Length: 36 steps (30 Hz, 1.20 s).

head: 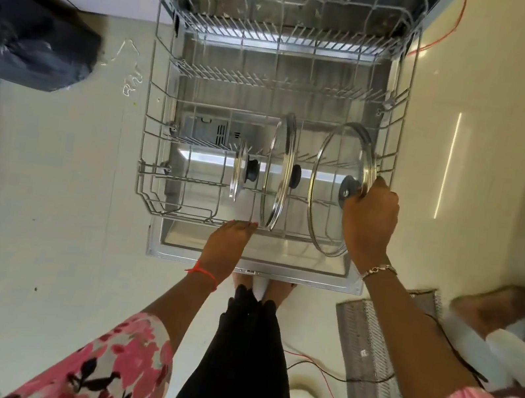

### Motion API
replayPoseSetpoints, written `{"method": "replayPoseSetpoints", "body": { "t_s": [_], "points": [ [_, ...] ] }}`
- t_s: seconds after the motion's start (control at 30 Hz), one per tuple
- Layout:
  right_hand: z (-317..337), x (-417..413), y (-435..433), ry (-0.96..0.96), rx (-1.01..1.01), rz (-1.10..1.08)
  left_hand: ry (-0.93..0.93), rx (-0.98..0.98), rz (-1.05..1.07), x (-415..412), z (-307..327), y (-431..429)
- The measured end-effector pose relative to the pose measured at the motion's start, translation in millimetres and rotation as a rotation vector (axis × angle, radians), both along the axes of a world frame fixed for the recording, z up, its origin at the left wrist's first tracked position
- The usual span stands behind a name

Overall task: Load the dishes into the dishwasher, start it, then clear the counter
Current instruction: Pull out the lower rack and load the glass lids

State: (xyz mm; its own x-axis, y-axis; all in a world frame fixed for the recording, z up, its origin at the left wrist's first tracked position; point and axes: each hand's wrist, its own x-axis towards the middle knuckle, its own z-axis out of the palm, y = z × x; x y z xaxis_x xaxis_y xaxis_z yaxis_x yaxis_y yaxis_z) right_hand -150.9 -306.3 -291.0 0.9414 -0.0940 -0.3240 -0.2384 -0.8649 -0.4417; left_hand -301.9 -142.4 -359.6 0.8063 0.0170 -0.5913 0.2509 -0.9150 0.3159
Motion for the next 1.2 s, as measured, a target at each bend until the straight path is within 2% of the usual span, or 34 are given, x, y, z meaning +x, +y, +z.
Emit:
{"method": "replayPoseSetpoints", "body": {
  "t_s": [0.43,0.7,1.2],
  "points": [
    [-6,10,4,0.012,-0.061,-0.001,0.027,-0.059,0.082,6,1,0],
    [-8,6,21,-0.068,-0.136,0.047,0.013,-0.074,0.109,3,-1,-1],
    [-50,-7,48,0.124,-0.053,0.191,0.026,-0.107,0.106,4,-4,1]
  ]
}}
